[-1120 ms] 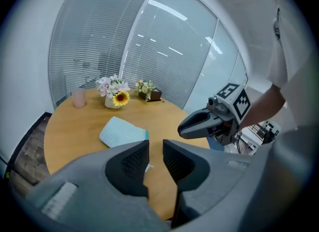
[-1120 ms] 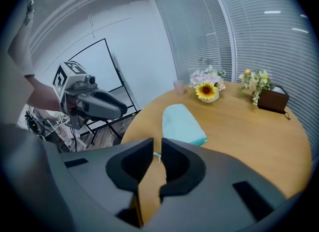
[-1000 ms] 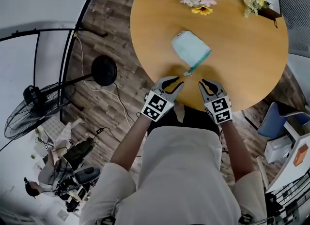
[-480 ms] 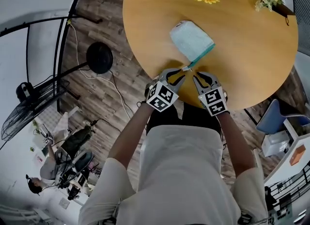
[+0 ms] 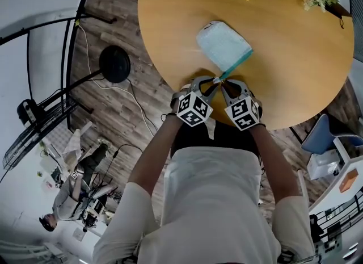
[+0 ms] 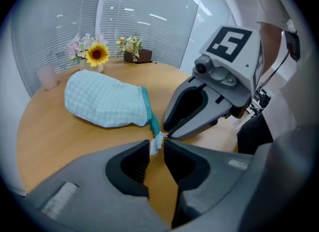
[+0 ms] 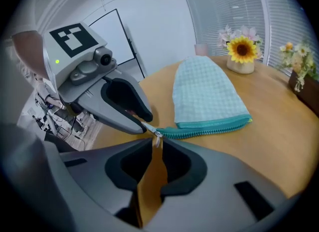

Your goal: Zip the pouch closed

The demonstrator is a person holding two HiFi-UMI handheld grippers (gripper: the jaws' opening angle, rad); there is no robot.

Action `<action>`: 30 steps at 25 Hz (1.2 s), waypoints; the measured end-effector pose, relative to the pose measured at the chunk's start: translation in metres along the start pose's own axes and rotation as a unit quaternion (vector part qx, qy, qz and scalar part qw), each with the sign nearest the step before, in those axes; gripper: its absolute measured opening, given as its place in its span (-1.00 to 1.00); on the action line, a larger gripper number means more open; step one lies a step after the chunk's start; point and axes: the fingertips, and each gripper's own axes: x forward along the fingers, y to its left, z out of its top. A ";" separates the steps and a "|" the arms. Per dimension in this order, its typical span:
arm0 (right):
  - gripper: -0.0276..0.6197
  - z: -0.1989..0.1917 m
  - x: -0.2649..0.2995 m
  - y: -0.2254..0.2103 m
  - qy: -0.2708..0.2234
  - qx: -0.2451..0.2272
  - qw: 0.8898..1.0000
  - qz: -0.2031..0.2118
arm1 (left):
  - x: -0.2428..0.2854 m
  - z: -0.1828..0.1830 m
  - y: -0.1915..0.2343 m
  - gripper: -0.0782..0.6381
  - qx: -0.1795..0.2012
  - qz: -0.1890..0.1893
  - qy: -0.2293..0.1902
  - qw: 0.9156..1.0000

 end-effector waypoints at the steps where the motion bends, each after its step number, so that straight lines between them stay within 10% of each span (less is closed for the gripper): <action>1: -0.72 -0.001 0.003 0.000 0.004 -0.003 1.000 0.000 | 0.003 -0.001 0.001 -0.53 0.003 -0.001 0.003 1.000; 30: -0.91 0.001 -0.045 -0.041 0.010 0.024 1.000 -0.012 | -0.040 0.015 -0.009 -0.72 -0.007 -0.041 0.013 0.999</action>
